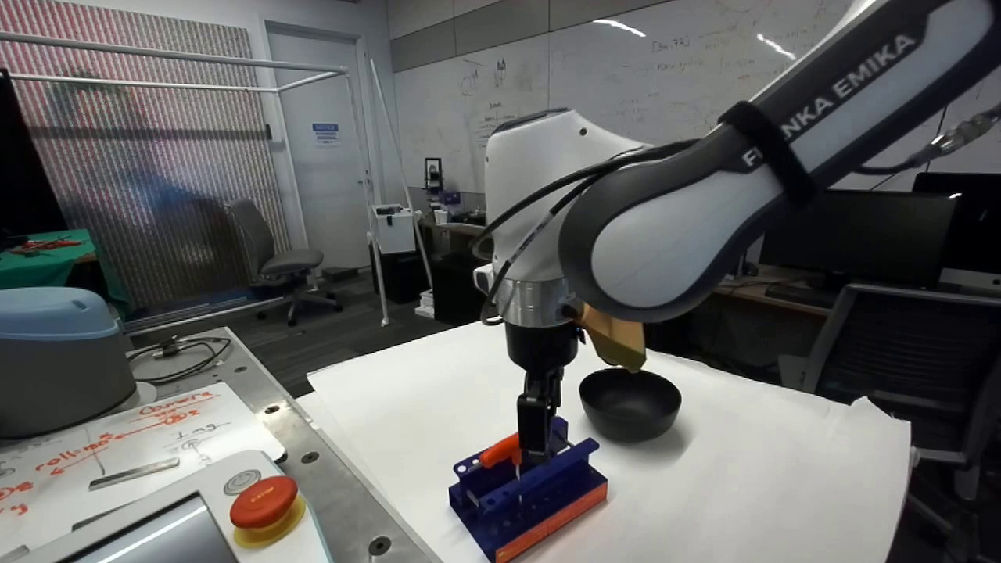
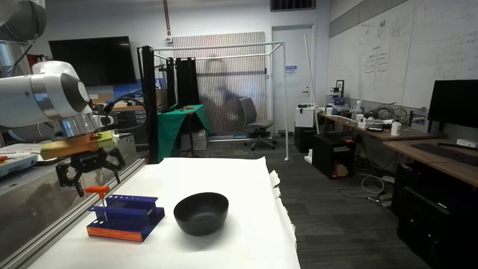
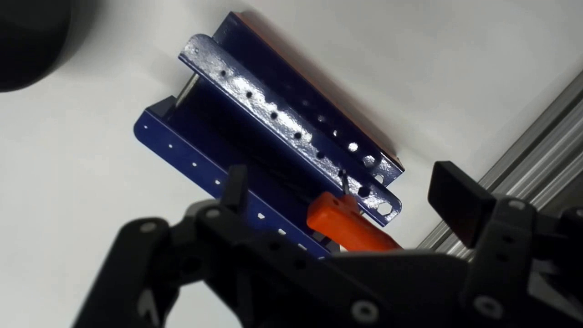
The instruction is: Put the orange screwdriver in the bowl
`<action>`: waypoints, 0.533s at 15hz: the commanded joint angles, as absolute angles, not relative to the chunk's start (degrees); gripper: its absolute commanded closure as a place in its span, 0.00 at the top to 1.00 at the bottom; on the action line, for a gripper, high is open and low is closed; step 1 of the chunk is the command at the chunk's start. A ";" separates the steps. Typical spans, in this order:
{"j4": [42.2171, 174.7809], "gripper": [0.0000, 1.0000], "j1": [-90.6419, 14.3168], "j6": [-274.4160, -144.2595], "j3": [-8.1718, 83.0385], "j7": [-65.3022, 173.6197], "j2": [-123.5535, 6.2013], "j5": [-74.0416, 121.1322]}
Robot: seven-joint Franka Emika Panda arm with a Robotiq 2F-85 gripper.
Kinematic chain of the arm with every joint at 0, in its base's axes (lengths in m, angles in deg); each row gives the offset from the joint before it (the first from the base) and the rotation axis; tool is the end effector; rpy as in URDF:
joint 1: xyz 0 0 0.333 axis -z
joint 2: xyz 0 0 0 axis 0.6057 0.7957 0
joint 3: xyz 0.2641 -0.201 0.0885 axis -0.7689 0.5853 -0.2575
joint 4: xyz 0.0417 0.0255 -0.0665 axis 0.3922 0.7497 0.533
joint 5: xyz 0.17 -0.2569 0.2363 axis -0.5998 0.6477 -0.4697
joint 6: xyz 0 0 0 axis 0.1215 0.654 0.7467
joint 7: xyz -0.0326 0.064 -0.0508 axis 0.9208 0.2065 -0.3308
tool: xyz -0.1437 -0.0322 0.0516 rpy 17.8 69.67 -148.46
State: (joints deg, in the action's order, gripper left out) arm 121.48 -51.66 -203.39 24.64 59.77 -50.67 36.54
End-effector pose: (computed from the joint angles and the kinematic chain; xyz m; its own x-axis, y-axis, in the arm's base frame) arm 0.6042 0.2335 0.2777 0.8344 0.5505 -0.0272 0.5480 -0.8231 0.1492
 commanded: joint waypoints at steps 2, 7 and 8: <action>111.10 0.75 -54.68 -197.14 25.36 60.16 -42.74 38.85; 106.89 0.42 -55.48 -193.59 25.54 60.71 -40.24 38.55; 106.51 0.35 -55.50 -193.52 25.56 60.66 -40.22 38.56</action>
State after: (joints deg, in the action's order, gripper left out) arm 110.42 -54.48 -195.80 24.85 60.00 -41.47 37.85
